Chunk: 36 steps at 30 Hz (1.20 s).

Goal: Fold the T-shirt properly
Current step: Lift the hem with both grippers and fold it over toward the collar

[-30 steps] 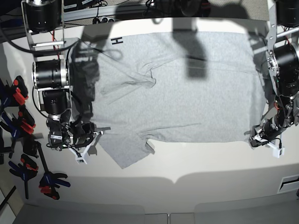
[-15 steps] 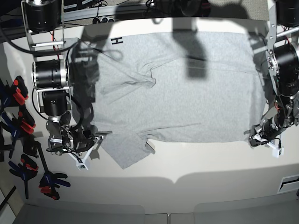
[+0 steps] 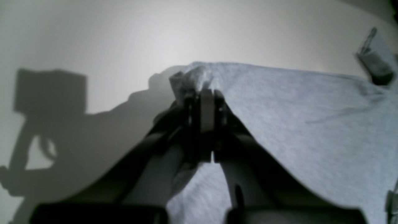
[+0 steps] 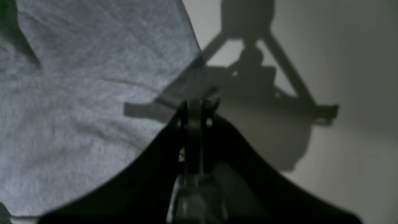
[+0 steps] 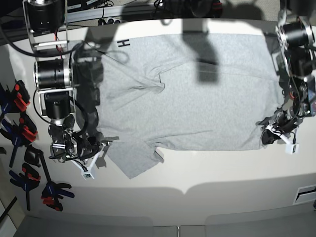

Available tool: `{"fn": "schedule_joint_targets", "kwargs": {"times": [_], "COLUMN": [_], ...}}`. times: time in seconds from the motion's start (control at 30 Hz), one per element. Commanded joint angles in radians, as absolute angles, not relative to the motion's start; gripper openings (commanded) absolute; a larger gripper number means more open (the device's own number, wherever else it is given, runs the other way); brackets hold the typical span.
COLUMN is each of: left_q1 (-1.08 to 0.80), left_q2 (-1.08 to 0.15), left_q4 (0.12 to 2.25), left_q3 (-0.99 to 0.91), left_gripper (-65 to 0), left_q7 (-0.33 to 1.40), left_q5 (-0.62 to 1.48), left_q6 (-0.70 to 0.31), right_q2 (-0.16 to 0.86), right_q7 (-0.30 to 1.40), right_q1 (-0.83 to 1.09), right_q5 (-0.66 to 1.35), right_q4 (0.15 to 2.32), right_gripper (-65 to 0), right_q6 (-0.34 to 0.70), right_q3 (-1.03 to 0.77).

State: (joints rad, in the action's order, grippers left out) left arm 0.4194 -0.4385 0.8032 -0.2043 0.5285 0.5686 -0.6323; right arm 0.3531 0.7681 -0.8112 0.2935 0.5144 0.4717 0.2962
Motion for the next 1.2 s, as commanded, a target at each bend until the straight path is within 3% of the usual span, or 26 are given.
{"fn": "schedule_joint_targets", "kwargs": {"times": [0.0, 0.3, 0.67, 1.03, 1.17], "left_q1": [0.426, 0.259, 0.073, -0.121, -0.178], "left_q2": [-0.464, -0.535, -0.552, -0.551, -0.552], "left_q4": [0.848, 1.032, 1.261, 1.431, 1.477], "left_q3": [-0.209, -0.209, -0.289, -0.412, -0.412], "left_gripper": [-65.0, -65.0, -65.0, -65.0, -65.0], "left_q7": [0.524, 0.539, 0.561, 0.561, 0.562], "left_q5": [0.619, 0.754, 0.768, 0.770, 0.772], "left_q6": [-0.640, -0.637, -0.637, -0.637, -0.637], "right_q2": [0.369, 0.436, 0.531, 0.529, 0.529], "right_q7": [0.760, 0.823, 0.917, 1.016, 1.022], "right_q1": [-0.839, -0.700, -0.506, -0.310, -0.244], "right_q5": [0.327, 0.365, 0.443, 0.429, 0.426], "right_q4": [0.561, 0.807, 1.172, 1.504, 1.528], "right_gripper": [-65.0, -65.0, -65.0, -65.0, -65.0], "right_q6": [0.480, 0.449, 0.411, 0.401, 0.406], "right_q3": [0.294, 0.294, 0.278, 0.034, -0.001]}}
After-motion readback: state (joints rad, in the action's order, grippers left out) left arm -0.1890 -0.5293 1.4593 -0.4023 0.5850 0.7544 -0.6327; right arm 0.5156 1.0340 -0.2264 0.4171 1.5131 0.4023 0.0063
